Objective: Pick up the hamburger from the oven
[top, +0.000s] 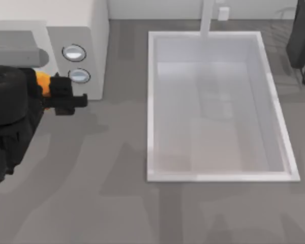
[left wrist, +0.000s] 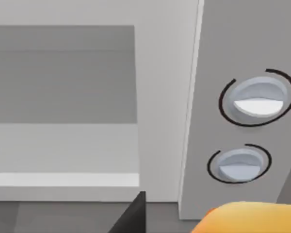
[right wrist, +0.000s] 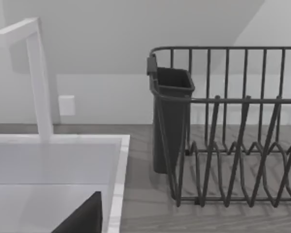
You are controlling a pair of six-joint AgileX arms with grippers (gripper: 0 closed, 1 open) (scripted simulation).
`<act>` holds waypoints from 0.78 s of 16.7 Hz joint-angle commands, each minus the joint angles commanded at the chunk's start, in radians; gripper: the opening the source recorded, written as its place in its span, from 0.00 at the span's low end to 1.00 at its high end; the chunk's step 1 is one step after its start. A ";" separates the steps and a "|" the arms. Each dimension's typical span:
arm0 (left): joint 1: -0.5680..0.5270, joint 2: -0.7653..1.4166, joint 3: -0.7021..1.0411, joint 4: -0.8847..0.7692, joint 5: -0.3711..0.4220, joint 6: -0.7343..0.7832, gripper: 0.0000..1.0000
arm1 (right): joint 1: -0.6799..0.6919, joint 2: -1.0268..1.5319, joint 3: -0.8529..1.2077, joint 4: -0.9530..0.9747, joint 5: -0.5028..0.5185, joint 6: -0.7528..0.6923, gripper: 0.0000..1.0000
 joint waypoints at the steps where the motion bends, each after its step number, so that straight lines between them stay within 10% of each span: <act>1: 0.000 0.000 0.000 0.000 0.000 0.000 0.00 | 0.000 0.000 0.000 0.000 0.000 0.000 1.00; 7: 0.005 0.124 -0.024 0.118 -0.004 0.002 0.00 | 0.000 0.000 0.000 0.000 0.000 0.000 1.00; 13: -0.005 0.457 -0.117 0.579 -0.003 0.001 0.00 | 0.000 0.000 0.000 0.000 0.000 0.000 1.00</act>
